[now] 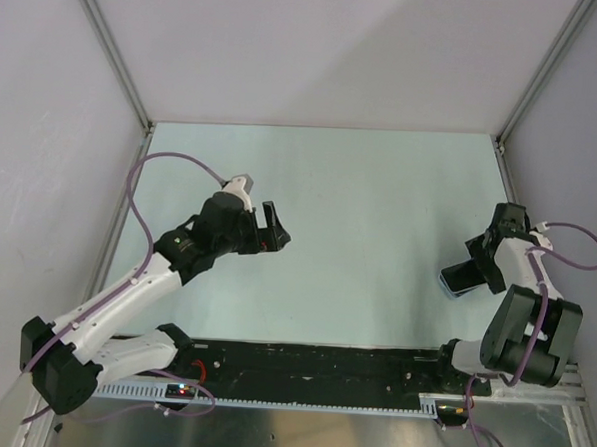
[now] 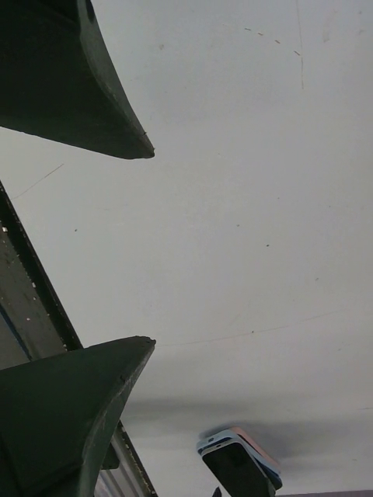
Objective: Put the phone into the phone case
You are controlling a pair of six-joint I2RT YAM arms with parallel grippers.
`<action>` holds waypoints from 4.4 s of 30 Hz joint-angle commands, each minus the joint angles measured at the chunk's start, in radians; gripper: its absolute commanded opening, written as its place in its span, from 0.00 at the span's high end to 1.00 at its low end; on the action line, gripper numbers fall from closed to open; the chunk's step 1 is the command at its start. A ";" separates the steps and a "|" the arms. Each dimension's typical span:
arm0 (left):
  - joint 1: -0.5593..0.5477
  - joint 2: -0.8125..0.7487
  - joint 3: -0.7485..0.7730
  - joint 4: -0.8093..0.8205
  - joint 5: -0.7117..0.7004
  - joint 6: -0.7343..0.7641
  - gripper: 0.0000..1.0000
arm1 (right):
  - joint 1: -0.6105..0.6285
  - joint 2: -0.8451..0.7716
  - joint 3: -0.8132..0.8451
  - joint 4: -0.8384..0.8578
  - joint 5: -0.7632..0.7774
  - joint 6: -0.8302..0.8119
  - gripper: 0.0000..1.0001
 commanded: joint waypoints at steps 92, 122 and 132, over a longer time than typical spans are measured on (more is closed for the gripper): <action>-0.075 0.271 0.106 0.063 -0.042 -0.053 0.00 | 0.516 0.345 0.454 -0.124 -0.110 -0.302 0.68; 0.054 0.017 -0.034 0.016 -0.083 -0.038 0.02 | 1.006 0.865 0.981 -0.156 -0.154 -0.086 0.65; 0.062 -0.015 -0.037 0.006 -0.083 -0.035 0.02 | 1.040 0.836 0.982 -0.174 -0.078 -0.080 0.08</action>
